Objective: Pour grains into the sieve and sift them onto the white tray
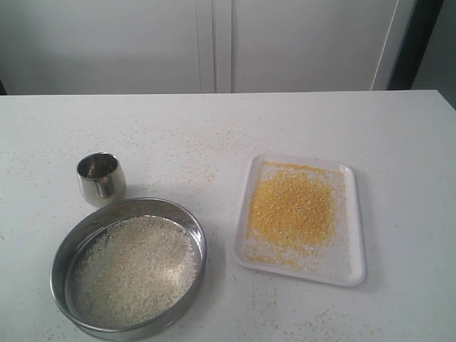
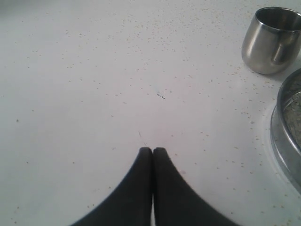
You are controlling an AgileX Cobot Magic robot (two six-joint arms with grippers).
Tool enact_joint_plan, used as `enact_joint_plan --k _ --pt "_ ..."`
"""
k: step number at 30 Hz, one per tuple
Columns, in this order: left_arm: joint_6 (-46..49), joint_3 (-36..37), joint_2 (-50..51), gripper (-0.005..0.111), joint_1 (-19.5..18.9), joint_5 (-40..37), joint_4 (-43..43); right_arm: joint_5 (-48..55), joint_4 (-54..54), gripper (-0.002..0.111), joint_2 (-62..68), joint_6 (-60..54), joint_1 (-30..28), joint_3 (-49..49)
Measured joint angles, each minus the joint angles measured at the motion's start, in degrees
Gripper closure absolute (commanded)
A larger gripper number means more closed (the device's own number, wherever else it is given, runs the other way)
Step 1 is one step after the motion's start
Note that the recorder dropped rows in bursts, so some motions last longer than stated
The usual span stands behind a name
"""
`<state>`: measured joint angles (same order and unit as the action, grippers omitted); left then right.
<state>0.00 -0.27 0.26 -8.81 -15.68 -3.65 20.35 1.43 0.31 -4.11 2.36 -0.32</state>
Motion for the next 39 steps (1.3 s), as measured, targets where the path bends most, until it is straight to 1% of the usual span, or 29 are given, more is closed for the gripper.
enact_joint_plan --k 23,29,39 --pt "0.00 0.00 0.00 0.107 0.00 0.00 0.00 0.00 0.00 0.108 0.00 0.00 0.00 0.00" --pt "0.00 0.00 0.00 0.107 1.11 0.00 0.00 0.00 0.00 0.108 0.00 0.00 0.00 0.00" --pt "0.00 0.00 0.00 0.107 1.25 0.00 0.00 0.00 0.00 0.108 0.00 0.00 0.00 0.00"
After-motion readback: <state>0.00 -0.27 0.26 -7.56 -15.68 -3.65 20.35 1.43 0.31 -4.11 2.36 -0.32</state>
